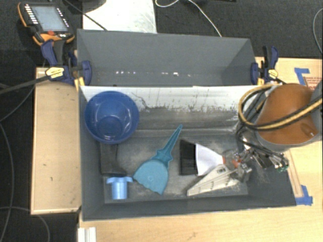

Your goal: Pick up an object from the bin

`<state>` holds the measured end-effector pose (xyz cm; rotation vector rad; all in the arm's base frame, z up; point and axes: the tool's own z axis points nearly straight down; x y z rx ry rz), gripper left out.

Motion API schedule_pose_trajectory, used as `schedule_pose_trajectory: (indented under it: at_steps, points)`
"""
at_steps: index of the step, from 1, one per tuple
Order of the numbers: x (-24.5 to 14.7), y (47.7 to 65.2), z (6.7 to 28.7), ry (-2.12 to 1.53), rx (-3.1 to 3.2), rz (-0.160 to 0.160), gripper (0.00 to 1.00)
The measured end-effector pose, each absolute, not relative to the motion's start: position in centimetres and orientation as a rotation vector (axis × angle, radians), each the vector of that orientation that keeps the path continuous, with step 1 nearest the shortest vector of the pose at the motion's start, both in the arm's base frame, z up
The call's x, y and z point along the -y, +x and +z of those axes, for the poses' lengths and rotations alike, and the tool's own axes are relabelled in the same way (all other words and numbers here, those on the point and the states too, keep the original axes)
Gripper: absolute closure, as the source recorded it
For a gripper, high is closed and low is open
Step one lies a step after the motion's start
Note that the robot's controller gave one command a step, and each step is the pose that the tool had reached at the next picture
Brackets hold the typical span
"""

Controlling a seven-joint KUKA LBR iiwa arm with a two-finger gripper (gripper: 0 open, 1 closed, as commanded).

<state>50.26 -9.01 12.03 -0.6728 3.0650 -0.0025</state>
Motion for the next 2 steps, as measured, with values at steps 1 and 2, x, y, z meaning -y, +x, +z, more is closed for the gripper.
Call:
schedule_pose_trajectory:
  at_steps: [1,2]
  points:
    - [7.3,50.0,14.9,-0.575,-3.081,-0.002,1.00]
    - [7.5,49.7,23.8,-0.634,-3.076,0.000,1.00]
